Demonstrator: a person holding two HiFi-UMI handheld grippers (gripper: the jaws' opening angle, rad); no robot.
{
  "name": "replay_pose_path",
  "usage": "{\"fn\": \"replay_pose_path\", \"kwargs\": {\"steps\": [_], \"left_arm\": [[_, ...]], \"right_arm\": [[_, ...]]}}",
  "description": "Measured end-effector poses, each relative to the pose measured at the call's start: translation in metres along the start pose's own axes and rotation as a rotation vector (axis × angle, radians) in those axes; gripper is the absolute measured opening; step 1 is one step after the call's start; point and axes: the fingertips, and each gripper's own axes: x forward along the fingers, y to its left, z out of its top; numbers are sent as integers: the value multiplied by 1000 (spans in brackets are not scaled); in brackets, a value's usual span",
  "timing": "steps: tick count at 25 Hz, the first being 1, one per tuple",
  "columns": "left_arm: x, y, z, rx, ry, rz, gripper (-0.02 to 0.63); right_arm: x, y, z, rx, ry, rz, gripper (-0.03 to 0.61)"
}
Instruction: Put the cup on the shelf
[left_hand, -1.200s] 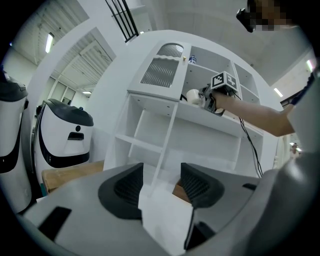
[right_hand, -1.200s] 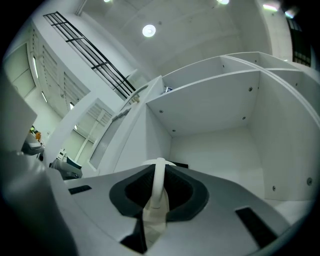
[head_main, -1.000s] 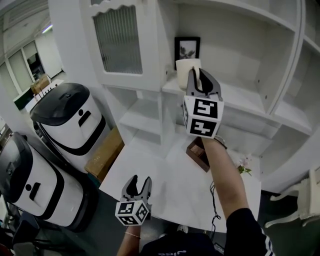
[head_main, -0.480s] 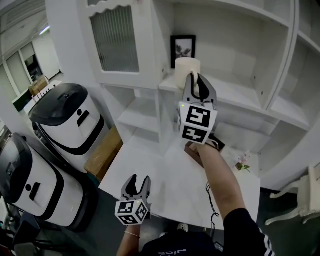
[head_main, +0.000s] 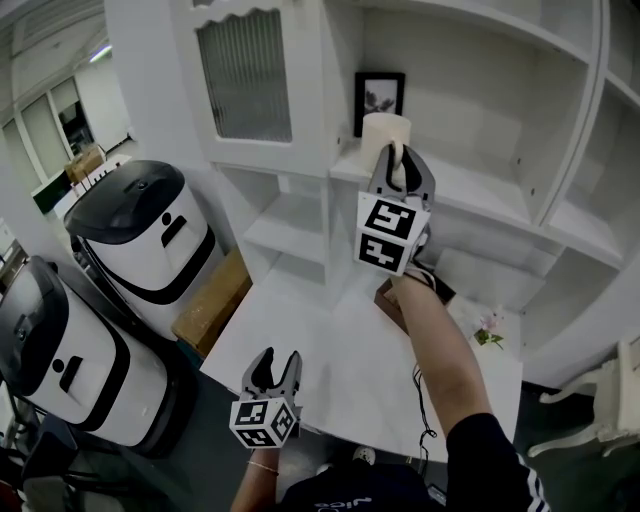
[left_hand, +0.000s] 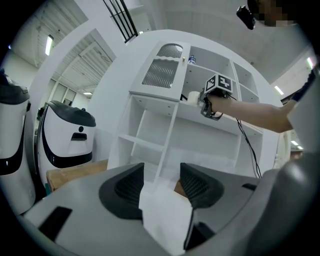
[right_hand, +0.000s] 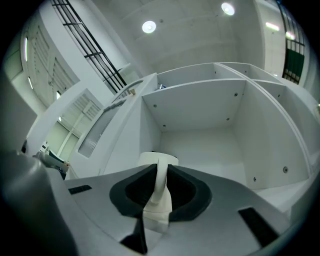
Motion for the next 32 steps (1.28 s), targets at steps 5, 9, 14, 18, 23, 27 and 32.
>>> {"fn": "replay_pose_path", "kwargs": {"steps": [5, 9, 14, 18, 23, 27, 32], "left_arm": [[-1, 3, -2, -5, 1, 6, 229], [-1, 2, -5, -9, 6, 4, 227], [-3, 4, -5, -7, 16, -4, 222], [-4, -2, -4, -2, 9, -22, 222], [-7, -12, -9, 0, 13, -49, 222], [-8, -24, -12, 10, 11, -83, 222], [-8, -40, -12, 25, -1, -126, 222]], "right_arm": [[6, 4, -3, -30, 28, -29, 57], [6, 2, -5, 5, 41, -14, 71], [1, 7, -10, 72, 46, 76, 260], [-12, 9, -13, 89, 60, 133, 304], [-48, 11, -11, 21, 36, 224, 311], [-81, 9, -11, -22, 32, 283, 311], [-127, 1, -12, -2, 37, 328, 311]]}}
